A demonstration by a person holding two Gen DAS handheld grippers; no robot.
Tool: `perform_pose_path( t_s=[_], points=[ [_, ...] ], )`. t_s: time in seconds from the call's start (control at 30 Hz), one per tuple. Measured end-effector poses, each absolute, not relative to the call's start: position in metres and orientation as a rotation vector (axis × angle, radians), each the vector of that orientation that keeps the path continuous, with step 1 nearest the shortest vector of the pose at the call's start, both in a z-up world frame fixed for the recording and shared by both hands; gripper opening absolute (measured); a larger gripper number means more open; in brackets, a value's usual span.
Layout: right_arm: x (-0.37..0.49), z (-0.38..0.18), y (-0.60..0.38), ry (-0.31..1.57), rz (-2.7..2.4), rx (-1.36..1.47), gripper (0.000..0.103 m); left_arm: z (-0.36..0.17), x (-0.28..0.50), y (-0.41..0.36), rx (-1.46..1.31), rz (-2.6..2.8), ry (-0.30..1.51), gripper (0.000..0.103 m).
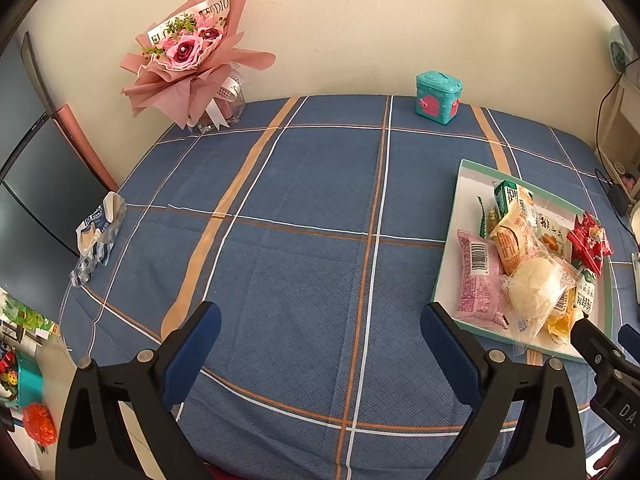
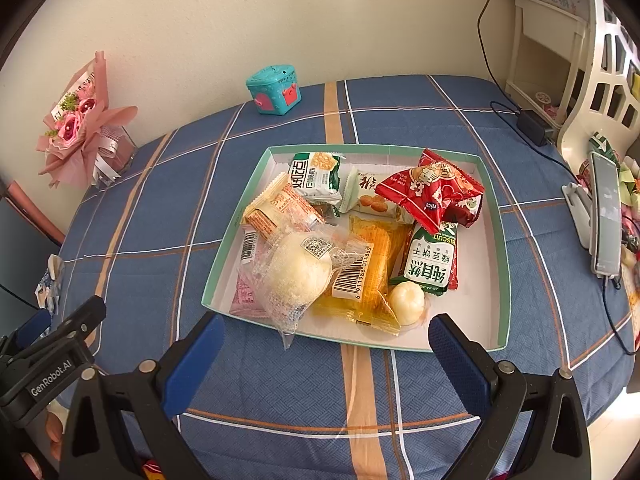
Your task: Organize snacks
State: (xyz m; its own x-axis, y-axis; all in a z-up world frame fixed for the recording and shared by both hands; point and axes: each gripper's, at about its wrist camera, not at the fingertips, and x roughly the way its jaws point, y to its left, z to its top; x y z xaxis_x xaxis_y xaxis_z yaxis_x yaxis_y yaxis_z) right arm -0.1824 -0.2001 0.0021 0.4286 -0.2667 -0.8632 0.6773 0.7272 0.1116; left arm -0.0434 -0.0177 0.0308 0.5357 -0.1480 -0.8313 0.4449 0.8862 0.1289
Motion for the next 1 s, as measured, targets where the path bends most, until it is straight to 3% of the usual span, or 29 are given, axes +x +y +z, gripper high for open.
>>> perform_pose_path(
  t_s=[1.0],
  points=[
    [-0.1813,-0.0006,-0.1978,0.974,-0.613,0.48,0.103,0.0288,-0.0389,-0.012,0.338,-0.342,0.961,0.1]
  ],
)
